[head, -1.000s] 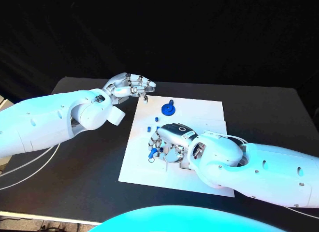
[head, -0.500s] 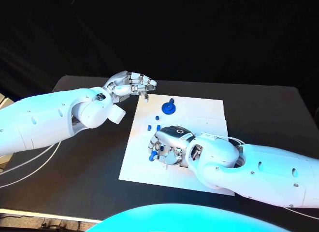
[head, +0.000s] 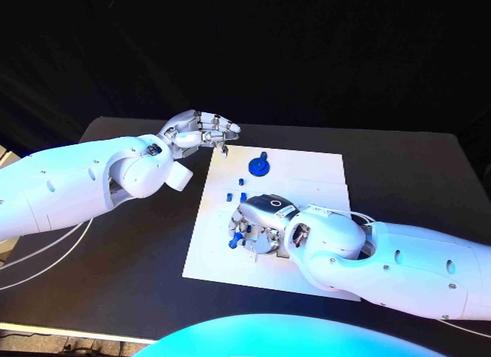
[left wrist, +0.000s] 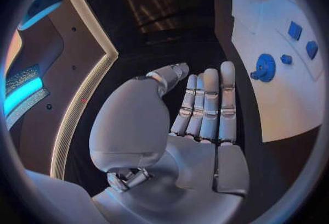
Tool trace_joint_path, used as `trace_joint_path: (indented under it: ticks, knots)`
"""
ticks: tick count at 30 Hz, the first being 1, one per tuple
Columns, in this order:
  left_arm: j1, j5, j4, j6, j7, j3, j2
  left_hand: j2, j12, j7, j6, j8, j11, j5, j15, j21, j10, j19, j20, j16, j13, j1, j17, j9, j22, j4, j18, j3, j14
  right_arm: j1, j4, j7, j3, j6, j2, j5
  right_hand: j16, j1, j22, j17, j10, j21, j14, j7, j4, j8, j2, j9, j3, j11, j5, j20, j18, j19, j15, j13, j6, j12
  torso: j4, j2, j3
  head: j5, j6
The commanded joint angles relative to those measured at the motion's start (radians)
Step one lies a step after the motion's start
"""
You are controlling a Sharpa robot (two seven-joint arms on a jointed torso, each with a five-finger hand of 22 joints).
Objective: Assemble the parts on the task board
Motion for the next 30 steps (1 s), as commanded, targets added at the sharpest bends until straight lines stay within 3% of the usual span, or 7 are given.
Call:
trace_joint_path:
  ticks: [1, 8, 10, 15, 20, 26, 30]
  knots:
    - [0.001, 0.0, 0.002, 0.016, 0.005, 0.001, 0.001, 0.001, -0.003, -0.001, -0.008, 0.002, -0.001, 0.002, 0.001, -0.001, -0.005, -0.002, 0.004, 0.006, -0.001, 0.005, -0.001, 0.001, 0.002, -0.004, 0.013, -0.001, -0.009, -0.003, 0.002, -0.016, -0.001, 0.029, 0.003, -0.029, 0.005, -0.004, 0.212, 0.001, 0.0, -0.005, 0.028, 0.003, -0.002, 0.025, 0.002, 0.048, 0.002, -0.002, 0.006, -0.005, -0.007, 0.043, -0.002, 0.001, 0.005, -0.004, -0.0004, -0.001, -0.0003, 0.0, 0.001]
    - [0.001, 0.0, 0.002, 0.017, 0.005, 0.001, 0.002, 0.001, -0.003, -0.001, -0.008, 0.002, -0.001, 0.002, 0.001, -0.001, -0.005, -0.002, 0.004, 0.006, -0.001, 0.005, -0.001, 0.001, 0.002, -0.004, 0.013, -0.001, -0.009, -0.005, -0.003, -0.016, -0.005, 0.06, 0.019, -0.034, -0.001, -0.031, 0.207, -0.01, -0.019, -0.028, 0.024, 0.009, -0.002, 0.017, -0.02, 0.049, 0.001, 0.006, -0.002, 0.0, -0.004, 0.036, 0.004, 0.001, -0.015, -0.021, 0.0006, 0.0, -0.0004, -0.002, 0.001]
    - [0.001, 0.0, 0.002, 0.017, 0.005, 0.001, 0.002, 0.003, -0.001, -0.001, -0.009, 0.005, 0.0, 0.003, 0.002, 0.0, -0.007, -0.004, 0.004, 0.008, -0.003, 0.006, -0.003, 0.004, 0.004, -0.005, 0.014, -0.001, -0.011, -0.006, -0.005, -0.012, -0.007, 0.061, 0.023, -0.033, -0.008, -0.065, 0.2, -0.021, -0.052, -0.054, 0.017, 0.025, 0.011, -0.005, -0.055, 0.04, -0.015, 0.021, 0.03, 0.009, 0.0, 0.026, 0.018, -0.002, -0.05, -0.044, 0.0005, 0.0, -0.0002, -0.002, 0.0]
    - [0.001, 0.0, 0.002, 0.019, 0.003, 0.001, 0.001, 0.003, -0.001, -0.001, -0.009, 0.005, 0.0, 0.003, 0.002, 0.0, -0.007, -0.004, 0.004, 0.008, -0.003, 0.006, -0.003, 0.004, 0.004, -0.005, 0.014, -0.001, -0.011, -0.009, -0.005, -0.006, -0.009, 0.05, 0.025, -0.031, -0.029, -0.09, 0.185, -0.062, -0.122, -0.12, -0.008, 0.034, 0.025, -0.039, -0.091, 0.023, -0.055, 0.041, 0.017, 0.026, 0.011, 0.002, 0.035, -0.007, -0.098, -0.069, -0.0002, 0.0, -0.0007, -0.003, -0.001]
    - [0.001, 0.0, 0.003, 0.022, 0.001, 0.001, 0.001, 0.003, -0.001, -0.001, -0.01, 0.005, 0.0, 0.003, 0.002, 0.0, -0.007, -0.004, 0.004, 0.008, -0.003, 0.006, -0.003, 0.004, 0.004, -0.005, 0.014, -0.001, -0.011, -0.011, -0.004, -0.011, -0.01, 0.021, 0.023, -0.035, -0.03, -0.082, 0.181, -0.071, -0.148, -0.14, -0.02, 0.03, 0.032, -0.053, -0.09, 0.015, -0.098, 0.045, 0.0, 0.034, 0.015, -0.007, 0.04, 0.002, -0.116, -0.053, -0.0014, 0.0, -0.0004, -0.004, -0.001]
    - [0.001, 0.0, 0.002, 0.024, 0.0, 0.001, 0.001, 0.003, -0.001, -0.001, -0.01, 0.005, 0.0, 0.003, 0.002, 0.0, -0.007, -0.004, 0.004, 0.009, -0.003, 0.006, -0.003, 0.004, 0.004, -0.005, 0.014, -0.001, -0.01, -0.013, 0.004, -0.013, -0.01, -0.04, 0.014, -0.038, -0.062, -0.017, 0.164, -0.149, -0.244, -0.213, -0.069, 0.022, 0.07, -0.075, -0.058, -0.001, -0.237, 0.06, 0.001, 0.049, 0.027, -0.035, 0.054, 0.023, -0.133, 0.004, -0.0009, -0.001, 0.0003, -0.007, 0.002]
    - [0.0, 0.0, 0.002, 0.025, -0.001, 0.001, 0.0, 0.003, -0.001, -0.001, -0.01, 0.005, 0.0, 0.003, 0.002, 0.0, -0.007, -0.004, 0.004, 0.009, -0.003, 0.006, -0.003, 0.004, 0.004, -0.005, 0.014, -0.002, -0.01, -0.015, 0.019, 0.0, -0.01, -0.104, -0.002, -0.035, -0.075, 0.022, 0.155, -0.187, -0.284, -0.256, -0.091, 0.017, 0.101, -0.082, -0.047, -0.008, -0.297, 0.066, 0.005, 0.055, 0.034, -0.053, 0.06, 0.031, -0.137, 0.04, -0.0009, -0.001, 0.001, -0.009, 0.005]
